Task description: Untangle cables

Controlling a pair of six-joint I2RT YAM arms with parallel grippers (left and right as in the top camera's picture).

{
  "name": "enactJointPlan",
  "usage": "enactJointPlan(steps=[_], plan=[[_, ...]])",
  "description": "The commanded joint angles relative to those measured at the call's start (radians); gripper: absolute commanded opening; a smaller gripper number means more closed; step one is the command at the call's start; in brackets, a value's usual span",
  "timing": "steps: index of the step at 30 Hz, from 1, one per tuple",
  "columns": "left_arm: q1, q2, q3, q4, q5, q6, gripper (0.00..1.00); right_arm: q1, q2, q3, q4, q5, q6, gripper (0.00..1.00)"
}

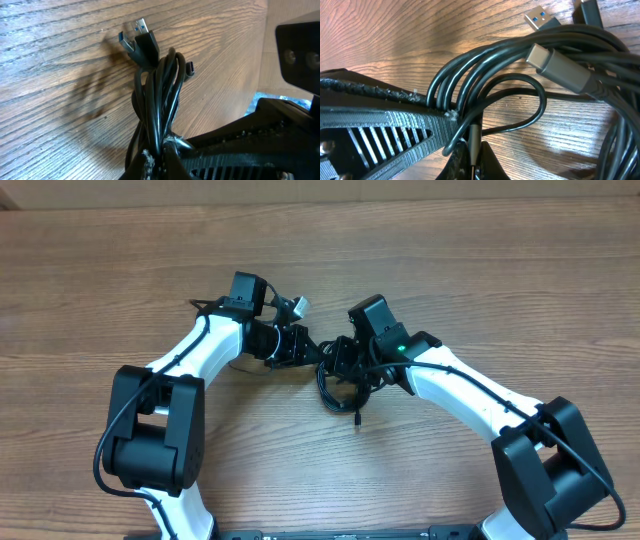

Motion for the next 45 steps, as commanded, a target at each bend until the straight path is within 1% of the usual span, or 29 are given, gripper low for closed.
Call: enactJointPlan(steps=[1,5,15,16,18,20,23,25,27,31,36,37,38,39,41,42,45], plan=[[-0.007,0.008,-0.008,-0.014,0.118,0.060,0.04,-0.014,0.003,0.011,0.026,0.046,0.013,0.04],[0.000,0.008,-0.008,-0.015,0.172,0.089,0.04,-0.013,0.014,-0.008,0.019,0.065,0.013,0.04],[0.043,0.008,-0.008,-0.034,0.180,0.104,0.04,-0.018,0.034,-0.008,0.070,0.153,0.013,0.05],[0.048,0.008,-0.008,-0.034,0.182,0.103,0.04,-0.017,0.034,-0.008,0.073,0.152,0.013,0.09],[0.055,0.008,-0.008,-0.035,0.180,0.109,0.04,-0.017,0.034,-0.008,0.072,0.146,0.013,0.23],[0.058,0.008,-0.008,-0.037,0.180,0.129,0.04,-0.019,0.034,-0.008,0.066,0.131,-0.011,0.28],[0.060,0.008,-0.008,-0.037,0.179,0.150,0.04,-0.038,0.028,-0.004,0.066,0.028,-0.114,0.40],[0.060,0.008,-0.008,-0.037,0.180,0.156,0.04,-0.066,0.016,0.005,0.065,-0.064,-0.180,0.45],[0.061,0.008,-0.008,-0.037,0.180,0.156,0.04,-0.106,-0.008,0.010,0.065,-0.152,-0.208,0.47],[0.063,0.008,-0.008,-0.037,0.180,0.174,0.04,-0.195,-0.045,0.010,0.043,-0.283,-0.204,0.46],[0.063,0.008,-0.008,-0.037,0.180,0.174,0.04,-0.232,-0.046,0.010,-0.058,-0.302,-0.204,0.44],[0.063,0.008,-0.008,-0.037,0.180,0.174,0.04,-0.232,-0.046,0.010,-0.073,-0.299,-0.204,0.39],[0.063,0.008,-0.008,-0.036,0.180,0.174,0.04,-0.231,-0.046,0.010,-0.088,-0.298,-0.204,0.31],[0.063,0.008,-0.008,-0.036,0.180,0.174,0.04,-0.227,-0.046,0.010,-0.098,-0.299,-0.204,0.22],[0.063,0.008,-0.008,-0.036,0.180,0.174,0.04,-0.207,-0.046,0.009,-0.112,-0.299,-0.203,0.08],[0.063,0.008,-0.008,-0.036,0.180,0.174,0.04,-0.194,-0.046,0.009,-0.117,-0.299,-0.203,0.06],[0.063,0.008,-0.008,-0.033,0.180,0.181,0.04,-0.158,-0.046,0.009,-0.119,-0.299,-0.196,0.06]])
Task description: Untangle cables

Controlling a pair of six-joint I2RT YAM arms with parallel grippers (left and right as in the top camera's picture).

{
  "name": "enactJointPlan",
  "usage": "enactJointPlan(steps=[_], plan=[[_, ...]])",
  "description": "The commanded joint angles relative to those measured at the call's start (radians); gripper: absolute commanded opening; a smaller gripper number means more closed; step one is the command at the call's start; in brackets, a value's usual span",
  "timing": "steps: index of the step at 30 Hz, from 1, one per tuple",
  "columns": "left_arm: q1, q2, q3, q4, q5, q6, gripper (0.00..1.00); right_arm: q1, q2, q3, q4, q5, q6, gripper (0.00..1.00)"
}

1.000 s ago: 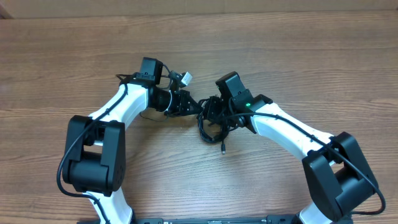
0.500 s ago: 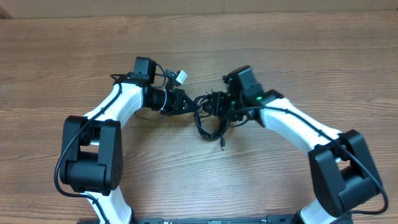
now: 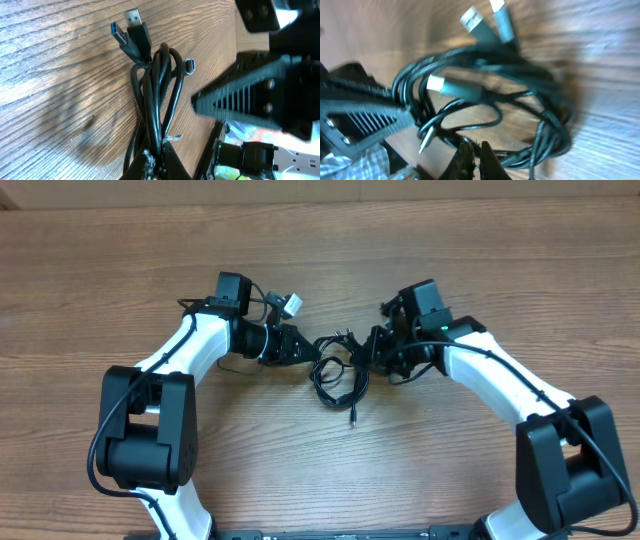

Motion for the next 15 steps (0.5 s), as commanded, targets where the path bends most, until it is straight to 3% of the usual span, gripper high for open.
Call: enactJointPlan(steps=[1,3,9,15], plan=[[-0.001,0.008,-0.007,0.005,0.044,0.039,0.04,0.049,-0.026,0.011,0.007,-0.019,0.003,0.09],[-0.001,0.008,-0.007,0.005,0.042,0.069,0.04,0.064,-0.026,0.011,0.016,-0.018,0.039,0.15],[-0.001,0.008,-0.007,0.009,0.036,0.107,0.04,0.089,-0.026,0.011,0.018,0.150,0.296,0.11],[-0.002,0.008,-0.007,0.009,-0.013,0.105,0.04,0.131,-0.026,0.011,0.022,0.275,0.337,0.12]])
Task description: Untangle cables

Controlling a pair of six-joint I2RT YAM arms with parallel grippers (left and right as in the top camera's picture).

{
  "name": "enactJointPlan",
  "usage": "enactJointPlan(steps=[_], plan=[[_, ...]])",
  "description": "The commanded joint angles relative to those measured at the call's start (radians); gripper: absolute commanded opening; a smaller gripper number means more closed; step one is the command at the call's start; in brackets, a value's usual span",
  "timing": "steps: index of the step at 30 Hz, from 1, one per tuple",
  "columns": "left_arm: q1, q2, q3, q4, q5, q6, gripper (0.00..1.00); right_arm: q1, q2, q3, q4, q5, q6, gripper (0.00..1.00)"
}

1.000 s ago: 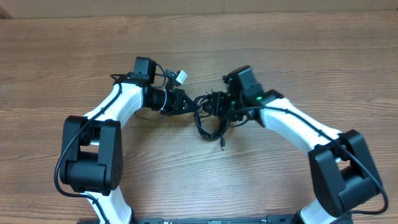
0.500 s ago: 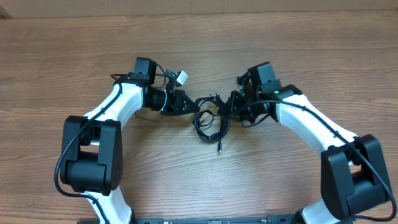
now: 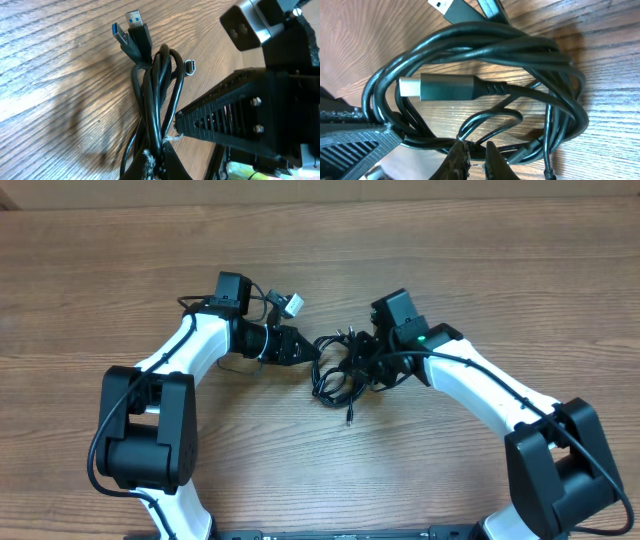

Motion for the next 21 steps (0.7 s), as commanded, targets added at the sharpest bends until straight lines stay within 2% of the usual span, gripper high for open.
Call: enactJointPlan(steps=[1,8,11,16,21], plan=[[-0.002,0.008,-0.007,0.006,-0.002,0.025,0.04,0.023,-0.026,0.010,0.006,0.112,0.091,0.15],[-0.007,0.008,-0.007,0.011,-0.002,0.026,0.04,0.060,-0.024,-0.031,0.008,0.228,0.438,0.19],[-0.009,0.008,-0.007,0.011,-0.001,0.026,0.04,0.077,-0.024,-0.049,0.046,0.269,0.530,0.19],[-0.009,0.008,-0.007,0.012,-0.001,0.026,0.04,0.103,-0.023,-0.058,0.157,0.279,0.562,0.20],[-0.009,0.008,-0.007,0.012,-0.001,0.026,0.04,0.129,-0.022,-0.058,0.182,0.346,0.632,0.34]])
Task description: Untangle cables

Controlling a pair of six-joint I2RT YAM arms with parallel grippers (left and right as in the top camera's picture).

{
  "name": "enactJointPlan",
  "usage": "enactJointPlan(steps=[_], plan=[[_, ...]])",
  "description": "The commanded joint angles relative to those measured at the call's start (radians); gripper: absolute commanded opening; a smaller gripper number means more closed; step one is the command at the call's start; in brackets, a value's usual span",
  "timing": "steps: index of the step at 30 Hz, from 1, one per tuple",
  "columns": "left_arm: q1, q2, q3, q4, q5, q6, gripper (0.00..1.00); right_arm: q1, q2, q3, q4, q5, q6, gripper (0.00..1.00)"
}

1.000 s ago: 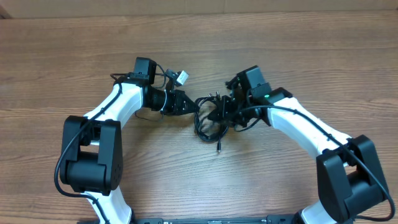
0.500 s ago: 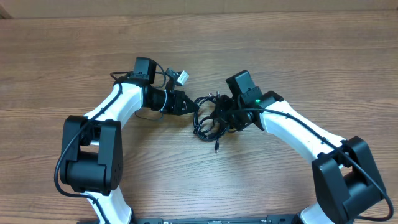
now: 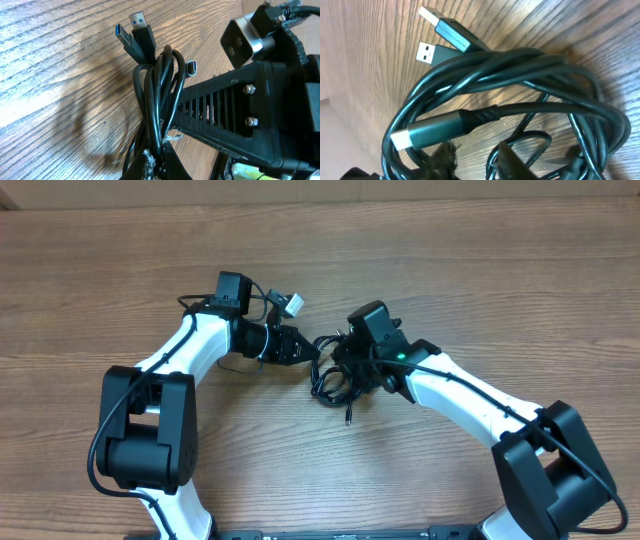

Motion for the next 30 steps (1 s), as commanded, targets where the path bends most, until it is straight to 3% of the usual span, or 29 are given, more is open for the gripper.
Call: enactJointPlan(steps=[1,7,12,26,30], plan=[[-0.007,0.008,-0.007,0.002,0.019,0.023,0.04,0.025,-0.020,-0.006,0.002,0.080,0.083,0.37],[-0.007,0.008,-0.007,0.002,0.019,0.023,0.04,0.051,-0.001,-0.006,0.005,0.144,0.083,0.38],[-0.007,0.008,-0.007,0.001,0.019,0.023,0.04,0.052,0.036,-0.006,-0.002,0.127,0.084,0.34],[-0.007,0.008,-0.007,0.001,0.019,0.023,0.04,0.052,0.055,-0.006,-0.075,0.094,0.083,0.32],[-0.007,0.008,-0.007,0.001,0.019,0.023,0.04,0.052,0.055,-0.006,-0.090,0.075,0.083,0.25]])
